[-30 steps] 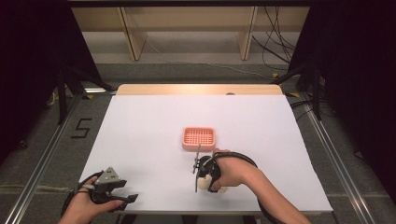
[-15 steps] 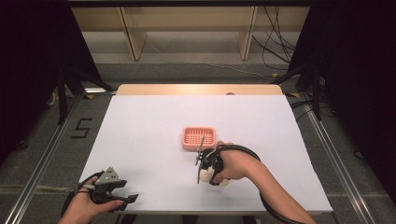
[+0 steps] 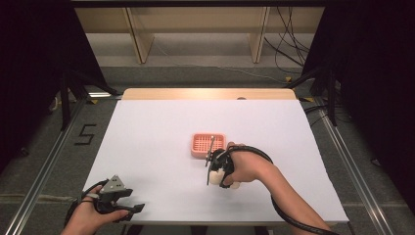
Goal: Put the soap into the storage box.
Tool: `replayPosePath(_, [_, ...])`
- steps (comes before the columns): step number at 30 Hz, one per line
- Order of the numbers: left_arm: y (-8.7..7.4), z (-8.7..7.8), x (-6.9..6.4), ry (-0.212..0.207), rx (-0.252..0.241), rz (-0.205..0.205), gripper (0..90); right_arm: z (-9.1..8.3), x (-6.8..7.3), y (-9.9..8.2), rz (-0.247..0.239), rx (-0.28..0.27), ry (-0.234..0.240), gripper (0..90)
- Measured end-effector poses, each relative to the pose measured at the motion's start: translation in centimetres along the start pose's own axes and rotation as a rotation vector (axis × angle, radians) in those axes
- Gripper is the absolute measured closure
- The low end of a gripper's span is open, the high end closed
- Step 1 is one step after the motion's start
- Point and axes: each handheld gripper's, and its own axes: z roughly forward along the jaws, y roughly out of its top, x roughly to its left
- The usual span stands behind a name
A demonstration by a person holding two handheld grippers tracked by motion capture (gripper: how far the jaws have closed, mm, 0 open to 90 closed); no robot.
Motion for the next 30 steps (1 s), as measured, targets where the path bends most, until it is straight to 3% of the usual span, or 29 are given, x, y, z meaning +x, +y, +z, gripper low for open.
replayPosePath(3, [0.0, 0.0, 0.0, 0.000, 0.000, 0.009, 28.7, -0.1, -0.1, 0.0, 0.017, 0.010, -0.009, 50.6])
replayPosePath(4, [0.0, 0.0, 0.0, 0.000, 0.000, 0.000, 28.7, -0.2, -0.6, 0.1, -0.015, 0.000, -0.009, 50.6])
replayPosePath(5, [0.0, 0.0, 0.0, 0.000, 0.000, 0.000, 28.7, -0.2, -0.6, 0.1, -0.015, 0.000, -0.009, 50.6])
replayPosePath(6, [0.0, -0.1, 0.1, 0.004, -0.001, 0.014, 28.7, -0.5, -0.5, 0.2, 0.050, 0.030, -0.003, 50.6])
replayPosePath(7, [0.0, -0.1, 0.1, 0.004, -0.001, 0.014, 28.7, -0.6, -0.6, 0.2, 0.052, 0.029, -0.009, 50.6])
replayPosePath(10, [0.0, 0.0, 0.1, 0.001, -0.007, 0.013, 28.7, -0.8, -1.1, 0.3, 0.020, 0.016, -0.018, 50.6])
replayPosePath(11, [0.0, 0.0, 0.1, 0.001, -0.007, 0.013, 28.7, -0.8, -1.1, 0.3, 0.046, 0.018, -0.012, 50.6])
replayPosePath(21, [0.0, 0.0, 0.1, 0.003, -0.010, 0.012, 28.7, -0.8, -2.0, 0.4, 0.039, 0.014, -0.018, 50.6])
replayPosePath(24, [0.0, 0.0, 0.0, 0.008, -0.005, 0.010, 28.7, -1.0, -2.2, 0.4, 0.065, 0.017, -0.022, 50.6])
replayPosePath(27, [0.0, 0.0, 0.0, 0.008, -0.005, 0.010, 28.7, -1.0, -2.5, 0.4, 0.043, 0.013, -0.021, 50.6])
replayPosePath(29, [0.0, 0.1, 0.0, 0.008, -0.005, 0.008, 28.7, -1.1, -2.5, 0.4, 0.072, 0.017, -0.024, 50.6])
replayPosePath(30, [0.0, 0.1, 0.0, 0.008, -0.005, 0.008, 28.7, -1.0, -2.8, 0.4, 0.043, 0.009, -0.019, 50.6])
